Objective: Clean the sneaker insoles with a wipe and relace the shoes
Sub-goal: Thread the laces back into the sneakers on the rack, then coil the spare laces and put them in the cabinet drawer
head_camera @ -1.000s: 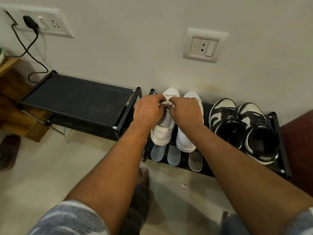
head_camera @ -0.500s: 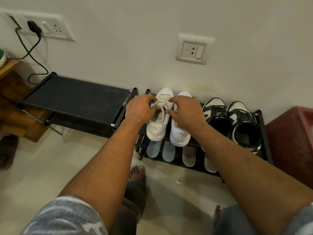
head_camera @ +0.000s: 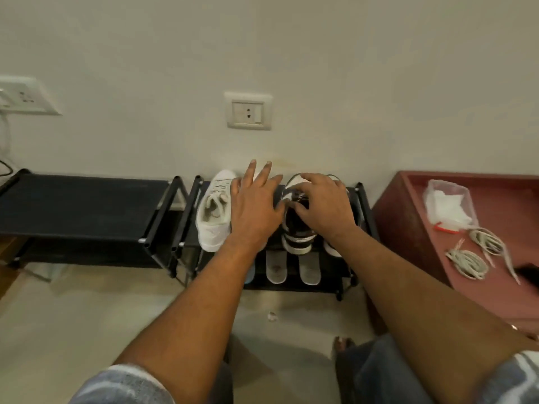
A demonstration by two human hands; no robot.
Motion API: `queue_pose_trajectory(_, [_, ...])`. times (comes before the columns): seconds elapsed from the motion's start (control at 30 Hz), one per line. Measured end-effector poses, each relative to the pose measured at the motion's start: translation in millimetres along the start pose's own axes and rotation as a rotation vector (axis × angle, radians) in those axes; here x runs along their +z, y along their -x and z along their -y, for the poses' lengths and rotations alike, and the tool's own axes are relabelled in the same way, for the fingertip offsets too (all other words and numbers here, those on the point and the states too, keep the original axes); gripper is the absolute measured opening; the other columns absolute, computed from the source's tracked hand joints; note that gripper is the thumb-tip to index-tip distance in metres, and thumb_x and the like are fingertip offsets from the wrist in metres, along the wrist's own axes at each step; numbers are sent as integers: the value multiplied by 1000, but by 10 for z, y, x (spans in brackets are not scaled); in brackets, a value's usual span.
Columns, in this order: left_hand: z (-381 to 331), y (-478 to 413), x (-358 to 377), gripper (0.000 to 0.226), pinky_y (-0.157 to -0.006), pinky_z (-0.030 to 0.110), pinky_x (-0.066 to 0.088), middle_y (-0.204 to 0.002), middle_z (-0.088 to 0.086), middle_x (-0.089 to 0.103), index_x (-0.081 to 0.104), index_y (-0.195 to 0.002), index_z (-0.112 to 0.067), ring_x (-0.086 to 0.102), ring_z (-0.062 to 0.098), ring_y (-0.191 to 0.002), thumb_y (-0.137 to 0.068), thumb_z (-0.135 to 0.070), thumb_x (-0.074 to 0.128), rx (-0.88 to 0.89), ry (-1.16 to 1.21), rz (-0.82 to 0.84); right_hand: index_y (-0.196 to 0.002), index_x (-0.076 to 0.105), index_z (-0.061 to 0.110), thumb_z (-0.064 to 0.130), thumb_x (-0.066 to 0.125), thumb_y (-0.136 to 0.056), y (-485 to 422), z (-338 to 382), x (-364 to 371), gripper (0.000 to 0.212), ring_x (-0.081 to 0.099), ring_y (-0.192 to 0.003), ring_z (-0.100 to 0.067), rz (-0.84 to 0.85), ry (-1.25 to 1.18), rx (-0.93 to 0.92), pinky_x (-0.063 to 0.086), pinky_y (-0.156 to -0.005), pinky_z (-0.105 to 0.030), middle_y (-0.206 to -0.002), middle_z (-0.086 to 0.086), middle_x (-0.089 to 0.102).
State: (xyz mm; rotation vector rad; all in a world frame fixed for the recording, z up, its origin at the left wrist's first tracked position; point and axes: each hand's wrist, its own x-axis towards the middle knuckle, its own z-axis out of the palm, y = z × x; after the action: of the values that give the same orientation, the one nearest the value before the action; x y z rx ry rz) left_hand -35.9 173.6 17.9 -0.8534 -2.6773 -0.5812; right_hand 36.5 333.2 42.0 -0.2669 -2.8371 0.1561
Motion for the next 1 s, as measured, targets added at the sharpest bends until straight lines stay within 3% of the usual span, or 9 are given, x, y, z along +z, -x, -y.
queue_pose_trajectory(0.43, [-1934,-34,653,54,-124,58,26,-169,-3,39,53,-152,-31,22,26,-162,-100,-42,59,383,115,195,-126,73,31,35,71,-85,1003,-1524,-655,41,51,-137,-21,-67,-10,401,43,-109,-53,-148,3,58])
queue_pose_trajectory(0.57, [-2344,31,832,57,-125,60,25,-171,-3,37,49,-155,-28,21,26,-162,-101,-41,58,436,167,273,-114,78,31,40,65,-83,1217,-1862,-677,34,63,-123,-21,-175,-60,545,52,-101,-50,-134,6,67])
queue_pose_trajectory(0.7, [-2671,81,943,61,-124,59,26,-169,-4,39,48,-156,-28,23,25,-161,-99,-43,64,531,154,330,-109,80,28,43,75,-82,1462,-2203,-712,31,68,-114,-19,-227,-85,682,55,-94,-40,-124,8,72])
queue_pose_trajectory(0.93, [-2998,129,1022,62,-125,59,24,-171,-4,37,41,-162,-28,23,23,-162,-104,-42,58,488,221,422,-106,79,29,44,77,-82,1975,-2658,-735,29,73,-99,-20,-223,-232,964,55,-87,-33,-103,5,78])
queue_pose_trajectory(1.0, [-3113,125,1048,59,-125,58,25,-170,-4,38,42,-161,-29,25,23,-161,-104,-38,57,517,219,419,-107,79,31,46,76,-80,2083,-2731,-721,31,73,-90,-22,-210,-237,1021,56,-83,-33,-89,1,76])
